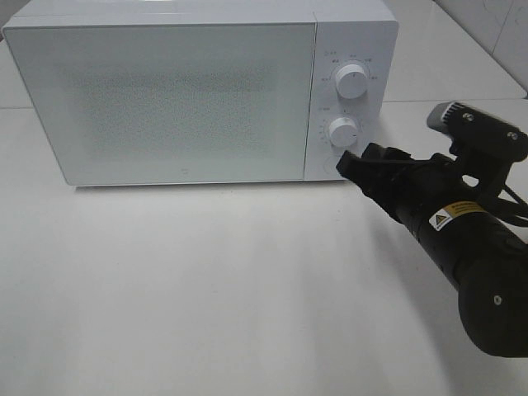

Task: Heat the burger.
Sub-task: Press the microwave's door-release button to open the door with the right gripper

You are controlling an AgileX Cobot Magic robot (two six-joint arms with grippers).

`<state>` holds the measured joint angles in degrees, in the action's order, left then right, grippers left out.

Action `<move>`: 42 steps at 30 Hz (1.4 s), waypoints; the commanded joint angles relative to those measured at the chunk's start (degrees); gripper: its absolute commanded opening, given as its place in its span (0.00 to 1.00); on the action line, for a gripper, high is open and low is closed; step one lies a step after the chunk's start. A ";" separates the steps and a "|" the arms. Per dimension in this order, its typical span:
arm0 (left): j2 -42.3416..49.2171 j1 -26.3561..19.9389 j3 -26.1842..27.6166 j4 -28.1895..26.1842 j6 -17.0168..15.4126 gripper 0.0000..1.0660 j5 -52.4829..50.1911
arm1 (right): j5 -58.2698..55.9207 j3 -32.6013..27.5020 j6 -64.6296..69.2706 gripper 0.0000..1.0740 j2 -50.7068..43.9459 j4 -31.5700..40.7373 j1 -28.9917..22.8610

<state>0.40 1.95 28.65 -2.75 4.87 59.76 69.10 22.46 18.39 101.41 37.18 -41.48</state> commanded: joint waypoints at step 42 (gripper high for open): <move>1.26 0.23 -0.11 0.00 -0.17 0.94 -0.17 | -16.73 12.66 62.91 0.00 9.57 -13.92 10.31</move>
<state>0.40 1.95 28.65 -2.75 4.87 59.76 53.00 34.66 81.07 110.81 24.01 -31.63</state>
